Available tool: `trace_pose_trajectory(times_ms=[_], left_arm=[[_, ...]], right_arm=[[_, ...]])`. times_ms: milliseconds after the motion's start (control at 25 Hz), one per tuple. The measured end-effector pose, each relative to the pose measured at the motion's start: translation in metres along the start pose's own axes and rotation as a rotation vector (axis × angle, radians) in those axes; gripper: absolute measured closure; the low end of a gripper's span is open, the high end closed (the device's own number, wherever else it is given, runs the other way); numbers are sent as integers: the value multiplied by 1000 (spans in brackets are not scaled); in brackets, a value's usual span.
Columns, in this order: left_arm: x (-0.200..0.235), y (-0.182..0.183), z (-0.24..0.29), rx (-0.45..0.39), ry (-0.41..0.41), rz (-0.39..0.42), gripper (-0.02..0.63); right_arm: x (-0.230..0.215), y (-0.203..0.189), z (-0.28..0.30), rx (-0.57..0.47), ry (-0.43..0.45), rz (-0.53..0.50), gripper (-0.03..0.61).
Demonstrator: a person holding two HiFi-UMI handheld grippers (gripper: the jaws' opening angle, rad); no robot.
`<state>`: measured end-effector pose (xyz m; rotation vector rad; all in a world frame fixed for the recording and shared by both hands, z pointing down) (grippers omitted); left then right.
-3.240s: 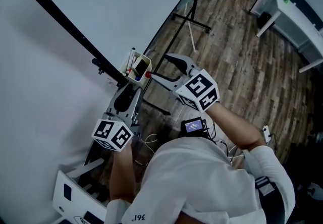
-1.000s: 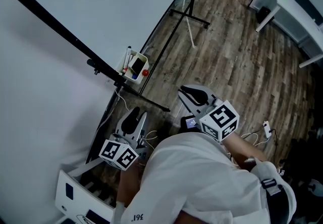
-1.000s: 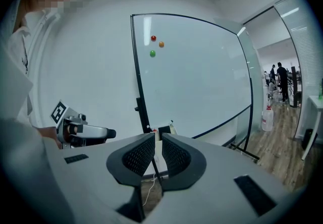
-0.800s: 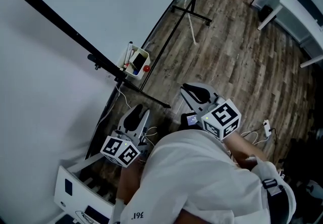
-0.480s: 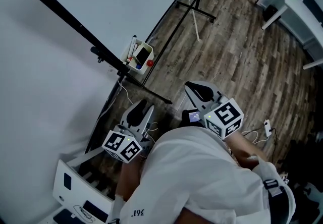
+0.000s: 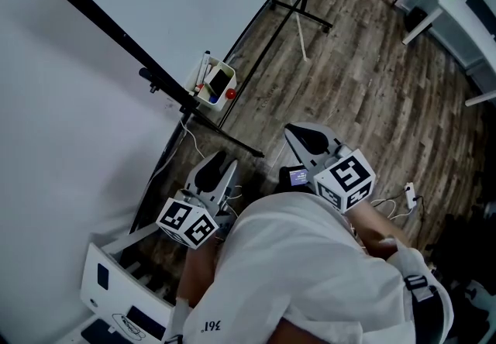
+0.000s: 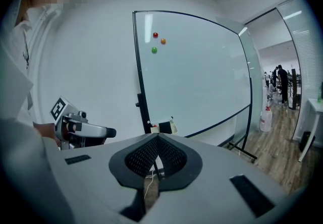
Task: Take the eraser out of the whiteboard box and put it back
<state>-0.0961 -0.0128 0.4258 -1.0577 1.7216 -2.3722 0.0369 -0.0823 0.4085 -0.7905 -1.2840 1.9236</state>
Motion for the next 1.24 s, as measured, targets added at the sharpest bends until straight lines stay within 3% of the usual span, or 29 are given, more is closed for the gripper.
trace_pose_trajectory(times_ms=[1240], left_arm=[[0, 2, 14, 31, -18, 1, 453]], right_arm=[[-12, 10, 3, -21, -21, -40, 554]])
Point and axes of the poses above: the fingertips, and each gripper's own axes: z forward along the fingers, x to its left, y out of its top, the point moved 1 cm from there along -z, backward along the fingers, and after that the axes turned 1 degree about -z, right-handed, at the moved point
